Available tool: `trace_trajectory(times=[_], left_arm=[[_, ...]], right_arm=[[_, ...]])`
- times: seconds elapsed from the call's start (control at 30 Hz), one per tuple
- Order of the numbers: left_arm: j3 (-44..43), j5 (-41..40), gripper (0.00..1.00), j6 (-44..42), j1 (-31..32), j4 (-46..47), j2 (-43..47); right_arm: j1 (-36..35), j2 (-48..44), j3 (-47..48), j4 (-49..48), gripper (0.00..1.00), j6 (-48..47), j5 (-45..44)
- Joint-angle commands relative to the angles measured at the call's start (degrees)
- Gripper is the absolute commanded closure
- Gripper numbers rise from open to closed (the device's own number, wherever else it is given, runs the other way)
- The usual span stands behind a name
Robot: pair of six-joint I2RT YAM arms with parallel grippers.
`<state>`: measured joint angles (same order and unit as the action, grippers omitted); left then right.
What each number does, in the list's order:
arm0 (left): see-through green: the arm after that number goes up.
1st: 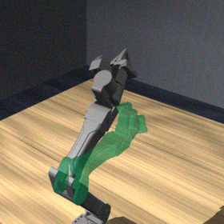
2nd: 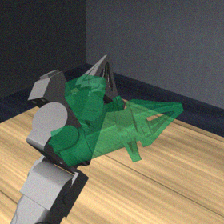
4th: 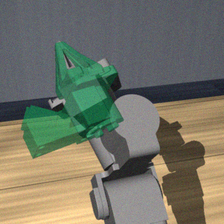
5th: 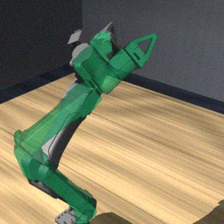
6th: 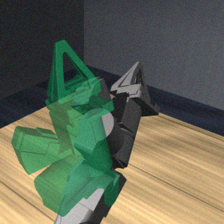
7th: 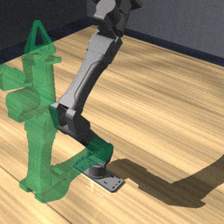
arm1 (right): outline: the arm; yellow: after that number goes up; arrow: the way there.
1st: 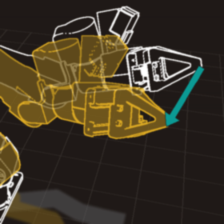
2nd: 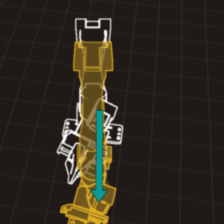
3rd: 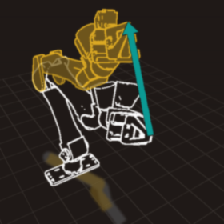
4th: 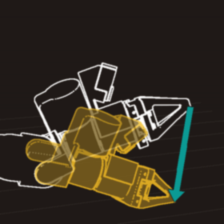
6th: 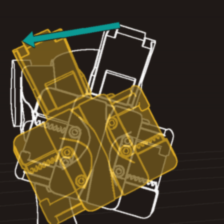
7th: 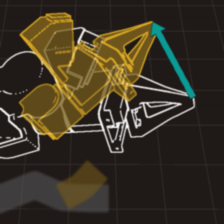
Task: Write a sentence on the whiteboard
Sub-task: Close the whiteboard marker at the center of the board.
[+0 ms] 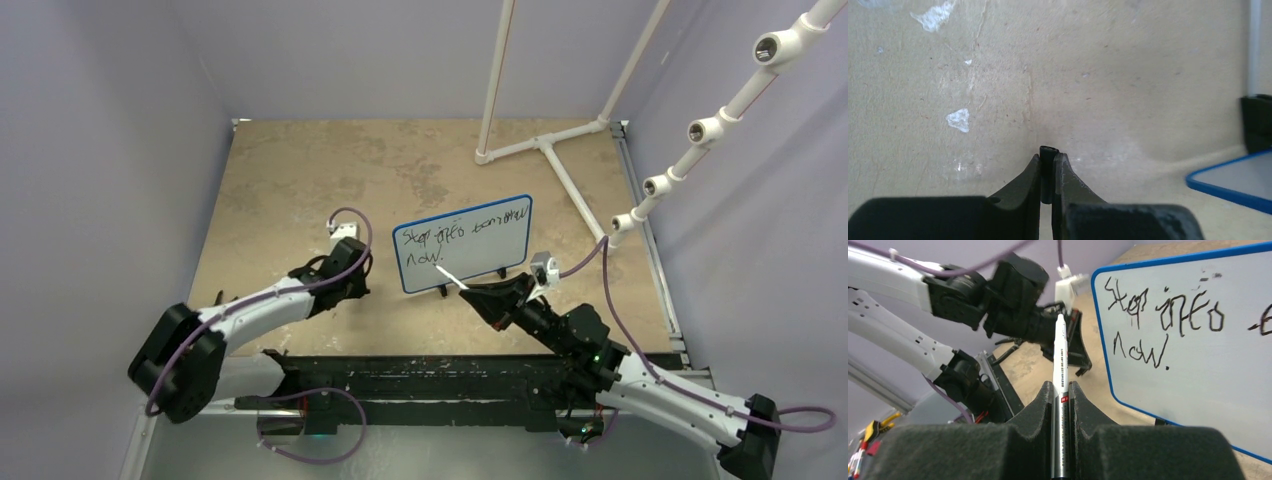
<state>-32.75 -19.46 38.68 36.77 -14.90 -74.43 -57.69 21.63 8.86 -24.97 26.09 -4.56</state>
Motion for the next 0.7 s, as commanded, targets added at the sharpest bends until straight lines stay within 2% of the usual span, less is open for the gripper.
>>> trace_trajectory(times=[0.0,0.17,0.33,0.4,0.67], left_arm=[[-0.22,1.71,1.0,7.65,-0.11,4.27,12.02],[-2.39,0.54,1.0,12.79,-0.28,4.15,23.87],[-0.05,1.71,1.0,19.9,-0.33,6.29,32.55],[0.78,2.97,1.0,22.97,-0.39,7.86,34.68],[3.62,8.72,1.0,30.22,-0.37,15.88,37.14]], right_arm=[[0.12,3.52,1.53,-5.45,1.0,-0.5,3.55],[-0.13,9.31,3.06,-12.3,1.0,0.45,4.47],[-1.15,14.98,4.37,-19.09,1.0,2.05,4.47],[-2.34,17.79,5.65,-20.06,1.0,2.21,4.04],[-11.38,28.2,9.68,-25.58,1.0,3.71,-8.43]])
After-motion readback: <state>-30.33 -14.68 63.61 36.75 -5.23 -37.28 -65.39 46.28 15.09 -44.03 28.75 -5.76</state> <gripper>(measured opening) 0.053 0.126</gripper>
